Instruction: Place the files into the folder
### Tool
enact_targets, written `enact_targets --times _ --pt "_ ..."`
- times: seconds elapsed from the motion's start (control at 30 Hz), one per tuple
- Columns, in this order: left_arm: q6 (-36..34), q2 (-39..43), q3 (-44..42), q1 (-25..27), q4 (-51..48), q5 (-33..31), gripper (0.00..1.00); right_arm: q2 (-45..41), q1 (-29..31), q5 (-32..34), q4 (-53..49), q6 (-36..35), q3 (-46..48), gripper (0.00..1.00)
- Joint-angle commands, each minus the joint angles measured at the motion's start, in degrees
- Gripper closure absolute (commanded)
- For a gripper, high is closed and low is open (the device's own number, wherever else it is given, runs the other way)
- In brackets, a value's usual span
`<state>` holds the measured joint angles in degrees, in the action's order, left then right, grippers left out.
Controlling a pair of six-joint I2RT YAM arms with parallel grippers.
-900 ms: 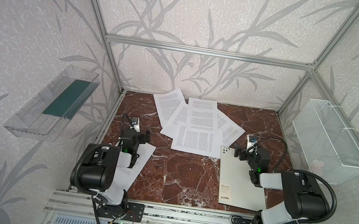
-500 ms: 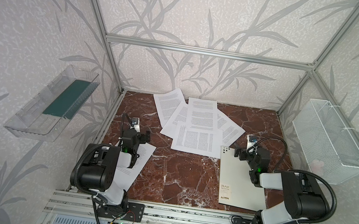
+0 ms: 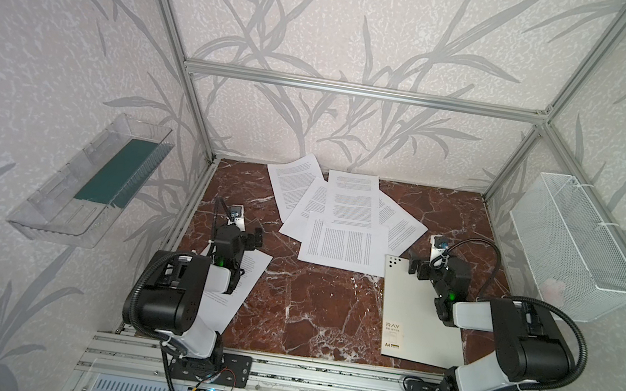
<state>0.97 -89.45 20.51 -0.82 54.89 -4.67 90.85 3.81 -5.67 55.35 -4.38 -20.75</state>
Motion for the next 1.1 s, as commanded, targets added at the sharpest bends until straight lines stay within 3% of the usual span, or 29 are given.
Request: enact_targets --times 0.0,0.6,0.63,0.77,0.83,0.9,0.93,0.97,1.0,1.03,1.07 --pt "-1.0 -0.2 0.2 -0.3 0.7 0.5 0.01 0.0 0.2 -0.4 0.9 -0.4 -0.6 0.01" --pt "-0.9 1.2 -1.0 -0.5 2.3 -0.1 0.01 -0.3 0.4 -0.4 1.3 -0.5 -0.4 0.01" --pt "-0.4 2.4 -0.7 -0.4 0.4 -1.3 0.01 -1.7 0.7 0.3 0.7 -0.9 -0.1 0.01" --pt "-2.4 14.3 3.4 1.9 -16.7 -2.0 0.01 -14.1 7.5 13.5 -10.7 -4.9 -1.4 0.01" --pt "6.1 21.0 5.5 4.2 -22.3 -6.2 0.01 -19.7 9.4 15.8 -15.6 -1.7 -3.1 0.01" --pt "25.8 27.3 7.1 4.2 -29.4 -10.1 0.01 -24.8 9.4 22.5 -24.2 11.7 -5.7 0.01" --pt "32.6 29.6 8.4 3.7 -35.0 -7.7 0.01 -27.1 9.1 27.0 -34.5 21.1 -8.3 0.01" --pt "35.5 31.5 10.1 3.6 -39.0 -0.6 0.01 -29.2 8.2 29.4 -47.5 30.4 -12.2 0.01" --pt "35.9 32.1 11.5 3.6 -40.8 6.8 0.01 -30.2 6.4 26.6 -54.2 33.6 -14.9 0.01" --pt "36.1 32.1 12.8 3.6 -41.8 14.8 0.01 -30.6 3.7 19.4 -57.2 33.0 -16.6 0.01" --pt "39.1 31.4 13.5 4.0 -42.3 18.5 0.01 -30.7 1.2 14.2 -57.3 33.5 -16.6 0.01"
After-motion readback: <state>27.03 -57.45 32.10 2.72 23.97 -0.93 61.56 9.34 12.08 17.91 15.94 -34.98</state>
